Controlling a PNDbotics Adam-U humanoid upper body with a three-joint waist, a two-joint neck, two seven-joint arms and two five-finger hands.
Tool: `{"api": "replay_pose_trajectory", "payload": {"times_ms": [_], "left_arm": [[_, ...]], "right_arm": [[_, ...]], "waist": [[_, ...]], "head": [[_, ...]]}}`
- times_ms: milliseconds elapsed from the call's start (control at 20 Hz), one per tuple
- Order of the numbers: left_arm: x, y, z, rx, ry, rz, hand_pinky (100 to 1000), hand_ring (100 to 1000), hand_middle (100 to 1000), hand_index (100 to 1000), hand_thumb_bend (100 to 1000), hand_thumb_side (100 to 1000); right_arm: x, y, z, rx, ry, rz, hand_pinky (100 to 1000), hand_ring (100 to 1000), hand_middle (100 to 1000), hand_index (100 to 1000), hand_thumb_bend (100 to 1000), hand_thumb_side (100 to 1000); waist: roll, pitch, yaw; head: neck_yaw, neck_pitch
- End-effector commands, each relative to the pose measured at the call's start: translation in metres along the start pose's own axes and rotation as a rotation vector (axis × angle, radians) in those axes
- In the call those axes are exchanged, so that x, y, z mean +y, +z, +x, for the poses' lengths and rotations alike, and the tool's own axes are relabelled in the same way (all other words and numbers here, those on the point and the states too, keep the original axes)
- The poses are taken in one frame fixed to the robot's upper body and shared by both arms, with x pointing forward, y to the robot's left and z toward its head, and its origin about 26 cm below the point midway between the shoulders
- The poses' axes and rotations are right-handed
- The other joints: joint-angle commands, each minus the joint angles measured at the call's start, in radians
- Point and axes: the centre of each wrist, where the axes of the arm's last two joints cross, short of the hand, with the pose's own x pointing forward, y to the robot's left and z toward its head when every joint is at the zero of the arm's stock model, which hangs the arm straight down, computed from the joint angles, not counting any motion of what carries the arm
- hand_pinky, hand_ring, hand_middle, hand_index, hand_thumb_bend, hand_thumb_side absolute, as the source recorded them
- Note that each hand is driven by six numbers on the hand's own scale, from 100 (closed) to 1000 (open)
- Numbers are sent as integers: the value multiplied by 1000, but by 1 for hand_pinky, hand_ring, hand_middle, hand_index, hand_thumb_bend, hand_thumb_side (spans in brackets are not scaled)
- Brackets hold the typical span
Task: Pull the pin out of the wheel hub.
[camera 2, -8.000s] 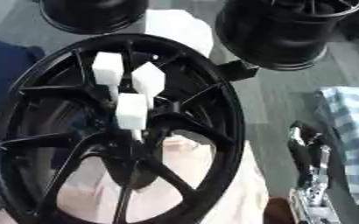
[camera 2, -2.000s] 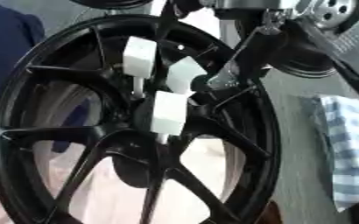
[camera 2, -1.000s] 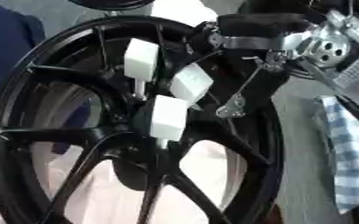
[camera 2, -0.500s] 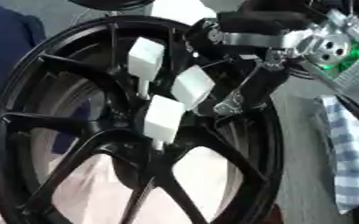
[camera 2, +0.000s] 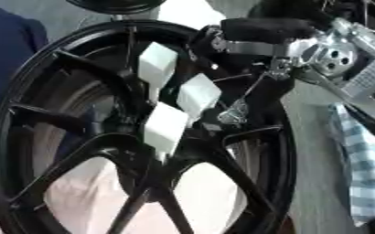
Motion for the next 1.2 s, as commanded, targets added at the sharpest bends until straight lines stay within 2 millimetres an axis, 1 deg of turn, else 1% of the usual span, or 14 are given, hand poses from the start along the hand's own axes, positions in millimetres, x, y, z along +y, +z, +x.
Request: {"api": "replay_pose_trajectory", "payload": {"times_ms": [50, 200, 250, 300, 400, 450, 500, 600, 750, 950, 1050, 1200], "left_arm": [[-1, -5, 10, -33, 0, -10, 578, 527, 492, 666, 200, 873], [0, -5, 10, -32, -2, -9, 578, 527, 492, 666, 200, 874], [0, -5, 10, -31, -2, -8, 578, 527, 492, 666, 204, 875], [0, -5, 9, -30, -2, -8, 578, 527, 492, 666, 201, 874], [1, -4, 8, -26, -4, -6, 579, 527, 492, 666, 200, 875], [2, -4, 8, -24, -5, -5, 579, 527, 492, 666, 201, 874], [2, -3, 7, -20, -7, -2, 579, 527, 492, 666, 201, 874], [4, -2, 4, -14, -11, 3, 579, 528, 492, 666, 202, 874], [8, 1, 1, -2, -18, 14, 579, 528, 492, 666, 203, 874], [13, 3, -3, 10, -27, 28, 580, 527, 491, 666, 203, 874], [14, 4, -5, 14, -29, 32, 580, 528, 491, 666, 203, 874], [18, 6, -7, 22, -36, 42, 580, 528, 491, 666, 202, 876]], "right_arm": [[-7, 3, 0, 14, 19, -13, 826, 750, 603, 688, 371, 100], [-9, 1, 0, 9, 4, -29, 818, 727, 525, 636, 357, 100], [-9, 1, 0, 6, -4, -35, 812, 709, 469, 590, 311, 100], [-10, 1, 0, 4, -13, -43, 811, 703, 451, 576, 345, 100], [-13, 1, 0, 6, -33, -63, 800, 669, 355, 509, 306, 100], [-15, 1, 0, 11, -46, -77, 793, 653, 324, 483, 299, 100], [-17, 2, -1, 20, -59, -96, 781, 625, 286, 448, 346, 100], [-22, 3, -1, 38, -78, -130, 763, 590, 244, 409, 367, 100], [-28, 7, -1, 69, -96, -174, 749, 550, 205, 372, 378, 100], [-37, 15, 0, 99, -103, -229, 740, 519, 166, 334, 386, 100], [-41, 19, 1, 111, -98, -252, 741, 515, 163, 332, 389, 100], [-49, 29, 2, 131, -91, -295, 746, 516, 165, 333, 388, 100]], "waist": [[11, -22, 0], [12, -22, -1], [12, -23, -2], [12, -25, -3], [13, -28, -6], [14, -31, -9], [15, -35, -12], [17, -42, -20], [21, -55, -34], [26, -70, -51], [28, -74, -56], [30, -82, -69]], "head": [[-5, -15], [-9, -8], [-10, -5], [-10, -3], [-10, 3], [-10, 7], [-9, 11], [-8, 20], [-4, 33], [-1, 46], [-2, 48], [0, 61]]}}
